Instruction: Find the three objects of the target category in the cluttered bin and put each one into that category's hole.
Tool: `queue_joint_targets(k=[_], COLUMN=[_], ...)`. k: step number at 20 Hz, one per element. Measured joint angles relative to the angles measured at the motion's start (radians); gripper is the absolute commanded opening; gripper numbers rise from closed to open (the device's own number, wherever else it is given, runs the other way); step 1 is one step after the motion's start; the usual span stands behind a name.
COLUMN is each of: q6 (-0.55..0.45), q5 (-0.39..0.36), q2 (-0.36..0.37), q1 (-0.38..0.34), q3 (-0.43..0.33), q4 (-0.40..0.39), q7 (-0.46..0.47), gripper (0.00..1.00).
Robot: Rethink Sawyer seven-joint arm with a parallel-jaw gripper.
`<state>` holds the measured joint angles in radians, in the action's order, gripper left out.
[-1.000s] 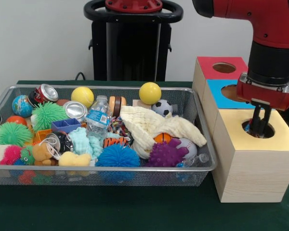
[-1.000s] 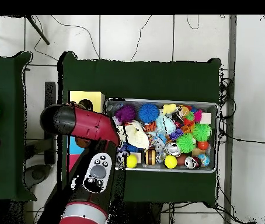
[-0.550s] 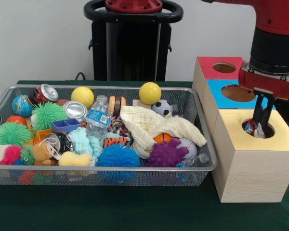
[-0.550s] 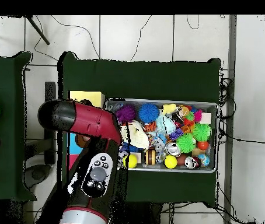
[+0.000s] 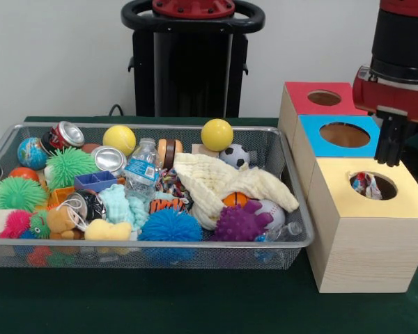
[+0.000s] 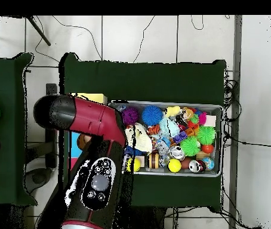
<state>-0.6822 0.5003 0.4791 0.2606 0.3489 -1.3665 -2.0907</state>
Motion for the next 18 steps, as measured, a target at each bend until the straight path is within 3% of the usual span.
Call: queue_joint_targets(k=[9, 18], q6=[-0.087, -0.104], q5=[-0.003, -0.042], q2=[0.043, 0.093], q1=[0.005, -0.011], q3=[0.034, 0.039], q4=[0.018, 0.018], q7=[0.000, 0.000], gripper=[0.00, 0.00])
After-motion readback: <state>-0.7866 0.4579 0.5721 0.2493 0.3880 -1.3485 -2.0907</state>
